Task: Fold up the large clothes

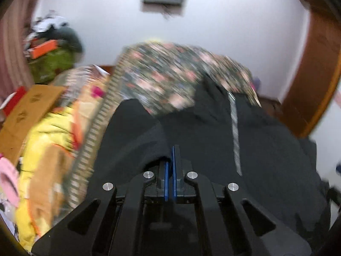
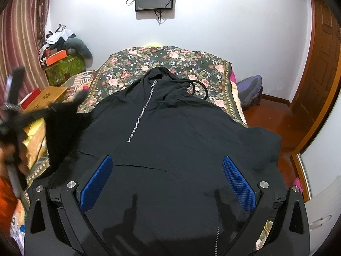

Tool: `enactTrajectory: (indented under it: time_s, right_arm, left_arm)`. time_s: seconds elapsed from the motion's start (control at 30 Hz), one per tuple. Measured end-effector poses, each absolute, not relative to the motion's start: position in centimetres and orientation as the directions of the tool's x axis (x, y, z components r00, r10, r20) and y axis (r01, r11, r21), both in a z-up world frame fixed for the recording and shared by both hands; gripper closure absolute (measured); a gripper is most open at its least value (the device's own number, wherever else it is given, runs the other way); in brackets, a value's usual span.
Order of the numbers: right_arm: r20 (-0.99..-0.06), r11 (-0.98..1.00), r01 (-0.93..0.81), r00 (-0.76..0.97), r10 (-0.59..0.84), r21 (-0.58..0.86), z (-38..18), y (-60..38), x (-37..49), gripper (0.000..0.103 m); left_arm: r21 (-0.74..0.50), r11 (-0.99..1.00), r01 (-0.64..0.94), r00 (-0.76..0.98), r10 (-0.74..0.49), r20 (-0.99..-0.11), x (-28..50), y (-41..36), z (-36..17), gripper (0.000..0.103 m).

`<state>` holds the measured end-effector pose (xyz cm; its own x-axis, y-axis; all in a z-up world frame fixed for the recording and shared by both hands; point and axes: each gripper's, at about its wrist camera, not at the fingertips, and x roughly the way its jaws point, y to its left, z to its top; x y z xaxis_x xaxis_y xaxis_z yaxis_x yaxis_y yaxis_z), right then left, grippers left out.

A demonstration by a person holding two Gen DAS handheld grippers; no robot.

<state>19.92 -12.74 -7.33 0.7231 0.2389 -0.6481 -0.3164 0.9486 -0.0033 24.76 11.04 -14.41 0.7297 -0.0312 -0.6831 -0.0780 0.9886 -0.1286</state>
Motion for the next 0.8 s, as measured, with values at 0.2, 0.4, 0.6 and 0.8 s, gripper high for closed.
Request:
enactTrajectory:
  time_s: [0.2, 0.4, 0.6, 0.8]
  right_arm:
    - [-0.645, 0.953, -0.303, 0.723, 0.246, 0.024, -7.5, -14.0, 19.6, 0.001]
    - [-0.649, 0.958, -0.283, 0.720, 0.247, 0.051, -7.8, -15.0, 19.5, 0.001]
    - [-0.647, 0.959, -0.275, 0.717, 0.257, 0.076, -7.9, -15.4, 19.1, 0.001]
    - [-0.656, 0.957, -0.281, 0.711, 0.255, 0.068, -8.2, -15.2, 19.3, 0.001]
  left_arm:
    - [-0.106, 0.994, -0.001, 0.576, -0.086, -0.813, 25.5, 5.2, -20.4, 0.101]
    - [-0.102, 0.995, 0.005, 0.551, -0.088, -0.830, 24.9, 4.6, -20.5, 0.087]
    - [-0.160, 0.987, -0.003, 0.535, -0.134, -0.834, 23.0, 5.9, -19.8, 0.069]
    - [-0.196, 0.980, -0.027, 0.574, -0.146, -0.806, 19.8, 9.0, -17.5, 0.067]
